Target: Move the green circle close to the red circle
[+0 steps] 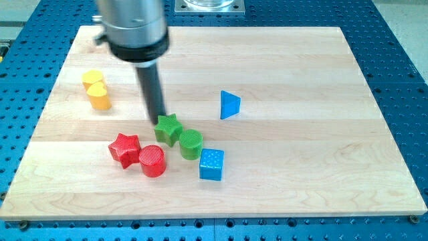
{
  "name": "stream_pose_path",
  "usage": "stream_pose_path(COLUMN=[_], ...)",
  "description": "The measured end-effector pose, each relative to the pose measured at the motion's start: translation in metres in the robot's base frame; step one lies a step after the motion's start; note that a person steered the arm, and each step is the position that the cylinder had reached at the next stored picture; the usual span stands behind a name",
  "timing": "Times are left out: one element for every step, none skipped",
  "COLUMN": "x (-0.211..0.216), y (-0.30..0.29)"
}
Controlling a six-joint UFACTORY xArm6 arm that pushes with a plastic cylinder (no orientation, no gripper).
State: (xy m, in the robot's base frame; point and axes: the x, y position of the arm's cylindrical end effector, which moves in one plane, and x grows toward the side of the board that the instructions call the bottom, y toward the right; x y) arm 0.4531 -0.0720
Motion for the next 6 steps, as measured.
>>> stream_pose_path(x=[0.0,0.01,0.022,0.023,0.038,0.058], y=[0.066,0.056,0.001,0.026,0.115,0.117])
